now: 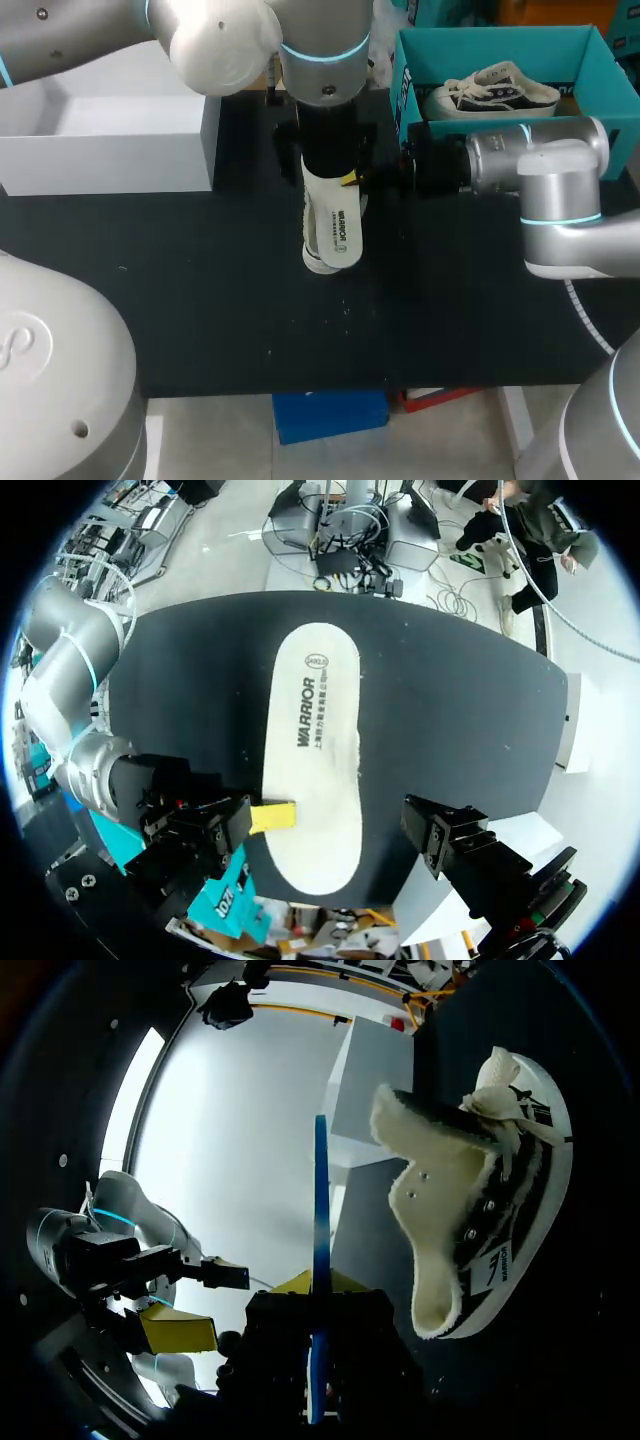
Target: Take the shoe out of the shoebox, open the shoe tongue, remove and reinsert the insole, then place the shoe into the shoebox
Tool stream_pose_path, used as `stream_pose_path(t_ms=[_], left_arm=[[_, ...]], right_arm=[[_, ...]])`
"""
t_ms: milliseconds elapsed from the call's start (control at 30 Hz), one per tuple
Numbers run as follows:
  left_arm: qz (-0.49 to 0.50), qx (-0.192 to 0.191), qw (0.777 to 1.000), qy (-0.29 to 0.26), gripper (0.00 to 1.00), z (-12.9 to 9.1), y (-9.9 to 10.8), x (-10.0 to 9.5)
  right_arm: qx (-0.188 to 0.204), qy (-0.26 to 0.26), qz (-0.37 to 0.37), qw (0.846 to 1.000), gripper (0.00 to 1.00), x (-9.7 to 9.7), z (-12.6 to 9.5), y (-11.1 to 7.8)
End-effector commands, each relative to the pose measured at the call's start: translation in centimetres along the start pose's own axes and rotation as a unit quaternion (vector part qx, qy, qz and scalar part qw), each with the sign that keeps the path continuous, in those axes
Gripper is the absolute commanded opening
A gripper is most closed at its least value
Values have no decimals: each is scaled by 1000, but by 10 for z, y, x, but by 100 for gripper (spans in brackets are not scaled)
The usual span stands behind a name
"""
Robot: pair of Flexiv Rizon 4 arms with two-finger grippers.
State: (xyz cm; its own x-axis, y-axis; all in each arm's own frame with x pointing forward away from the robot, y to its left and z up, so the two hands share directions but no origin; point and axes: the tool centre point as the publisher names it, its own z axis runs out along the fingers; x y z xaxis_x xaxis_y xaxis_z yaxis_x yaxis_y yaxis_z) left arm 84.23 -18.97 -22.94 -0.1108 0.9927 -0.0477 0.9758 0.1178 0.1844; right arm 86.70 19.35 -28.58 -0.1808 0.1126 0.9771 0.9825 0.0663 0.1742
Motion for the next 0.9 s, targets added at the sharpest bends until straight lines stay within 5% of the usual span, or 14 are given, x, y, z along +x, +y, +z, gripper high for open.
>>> stream_pose_path(t_ms=[33,233,400,633,900], left_arm=[[1,-5,1000,1,100,-2,-14,-2],[1,-4,1000,-26,100,-3,-30,5],[2,12,986,-165,100,-4,-42,17],[-24,-17,946,-322,100,-4,-55,42],[-27,-17,952,-304,100,-4,-56,45]], right_arm=[[-1,0,0,1000,0,0,1,0],[-1,0,0,1000,0,0,1,0],[-1,0,0,1000,0,0,1,0],[-1,0,0,1000,0,0,1,0],[-1,0,0,1000,0,0,1,0]])
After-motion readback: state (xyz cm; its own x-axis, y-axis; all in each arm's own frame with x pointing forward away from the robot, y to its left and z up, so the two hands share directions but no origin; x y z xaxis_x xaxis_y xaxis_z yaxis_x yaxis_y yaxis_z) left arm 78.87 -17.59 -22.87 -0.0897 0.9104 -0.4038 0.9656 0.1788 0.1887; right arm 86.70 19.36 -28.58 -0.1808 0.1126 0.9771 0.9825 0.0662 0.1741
